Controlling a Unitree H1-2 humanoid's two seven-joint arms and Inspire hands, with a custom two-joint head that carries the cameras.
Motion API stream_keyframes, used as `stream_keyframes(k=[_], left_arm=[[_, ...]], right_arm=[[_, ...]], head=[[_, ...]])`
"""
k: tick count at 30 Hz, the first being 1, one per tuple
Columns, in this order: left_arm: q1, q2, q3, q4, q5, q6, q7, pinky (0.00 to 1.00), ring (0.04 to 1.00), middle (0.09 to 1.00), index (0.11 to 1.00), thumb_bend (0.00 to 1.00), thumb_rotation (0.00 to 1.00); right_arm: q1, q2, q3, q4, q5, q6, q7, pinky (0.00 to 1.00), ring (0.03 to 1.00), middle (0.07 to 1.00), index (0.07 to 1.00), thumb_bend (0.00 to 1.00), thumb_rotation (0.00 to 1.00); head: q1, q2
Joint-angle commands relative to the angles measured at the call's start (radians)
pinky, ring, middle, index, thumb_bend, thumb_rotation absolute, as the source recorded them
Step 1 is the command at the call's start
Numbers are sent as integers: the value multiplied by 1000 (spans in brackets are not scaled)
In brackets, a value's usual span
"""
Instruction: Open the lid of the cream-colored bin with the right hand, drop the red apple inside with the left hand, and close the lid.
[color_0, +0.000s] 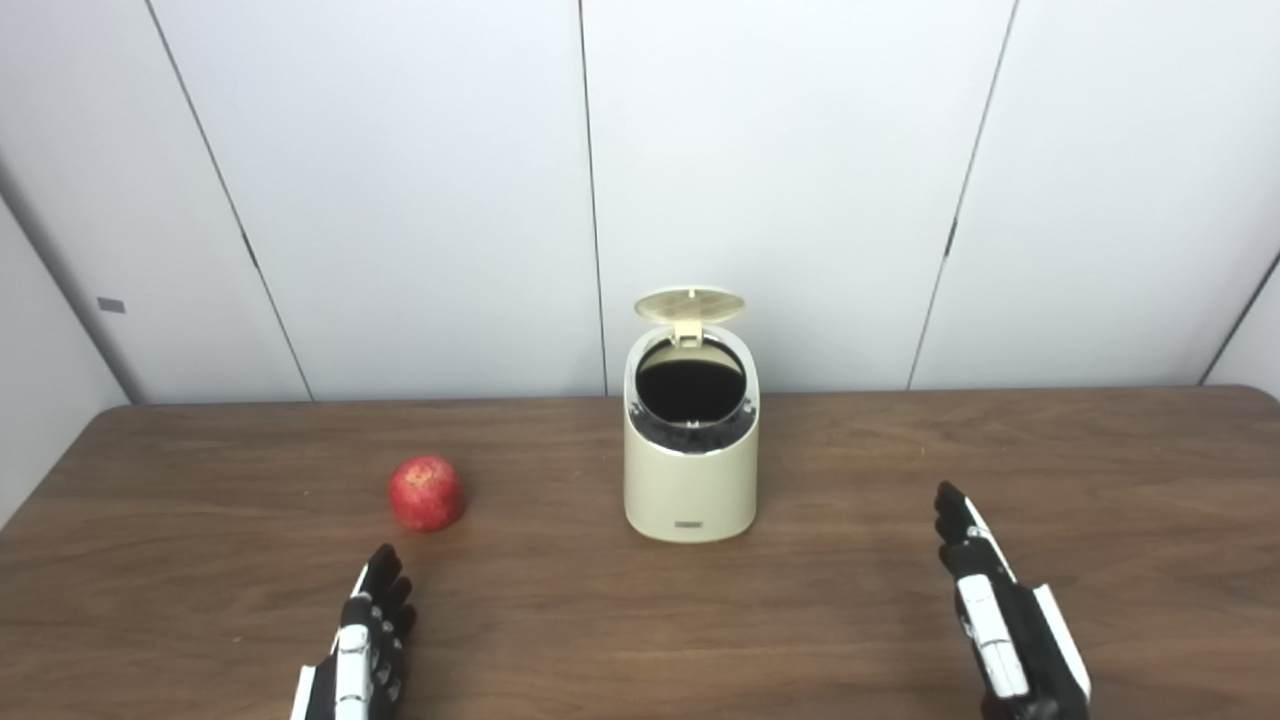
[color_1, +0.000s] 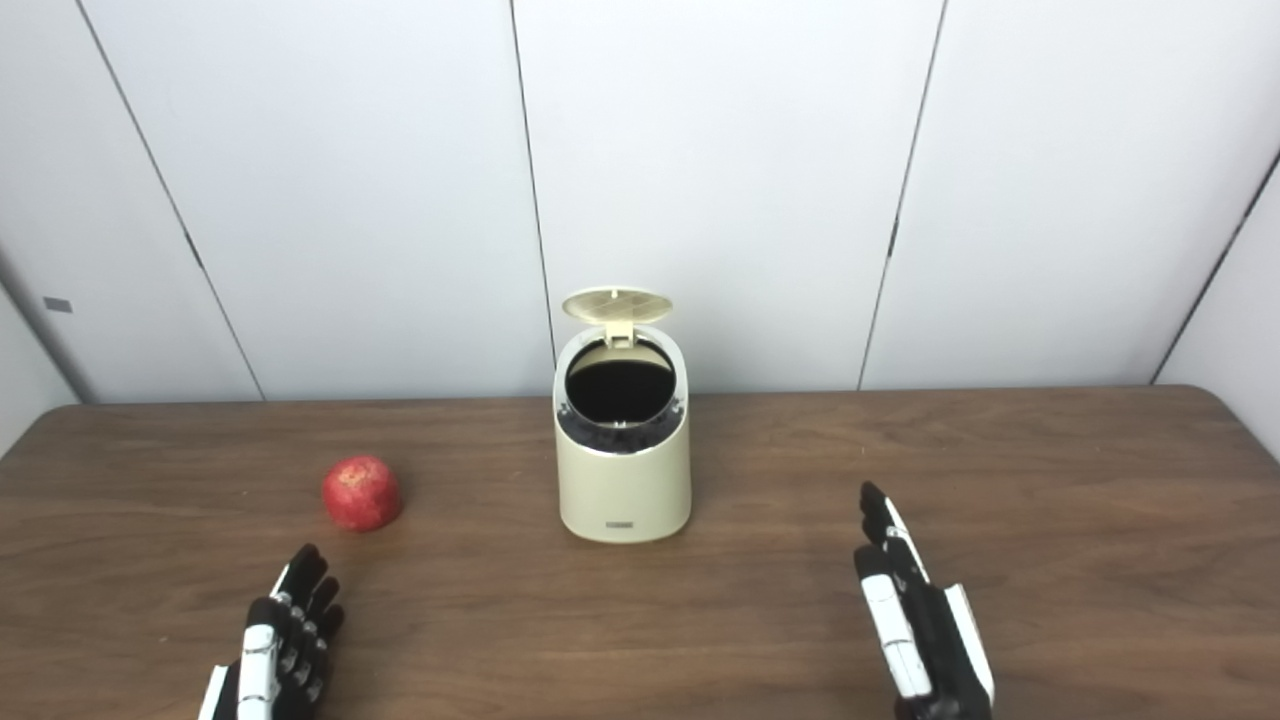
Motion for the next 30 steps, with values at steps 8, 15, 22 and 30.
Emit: stream_keyframes(k=[8, 15, 22, 30], left_arm=[[-2, 4, -3, -37, 45, 8, 5, 942, 941, 957, 946, 609, 663], [-1, 18, -1, -38, 114, 6, 21, 948, 942, 947, 949, 665, 487], [1, 32, -1, -96, 261, 22, 53, 941, 942, 943, 953, 795, 333], [-25, 61, 14, -188, 346, 86, 53, 851, 932, 948, 943, 816, 261]], right_arm=[[-14, -7, -19, 27, 121, -62, 62, 1000, 1000, 1000, 1000, 529, 1000], [-22, -7, -19, 50, 132, -62, 73, 1000, 1000, 1000, 1000, 542, 1000], [-5, -12, -19, 25, 130, -38, 75, 1000, 1000, 1000, 999, 595, 1000], [-3, -21, -16, -43, 112, 35, 68, 1000, 1000, 1000, 1000, 627, 1000]], head=[[121, 9], [188, 10], [287, 15], [325, 19]])
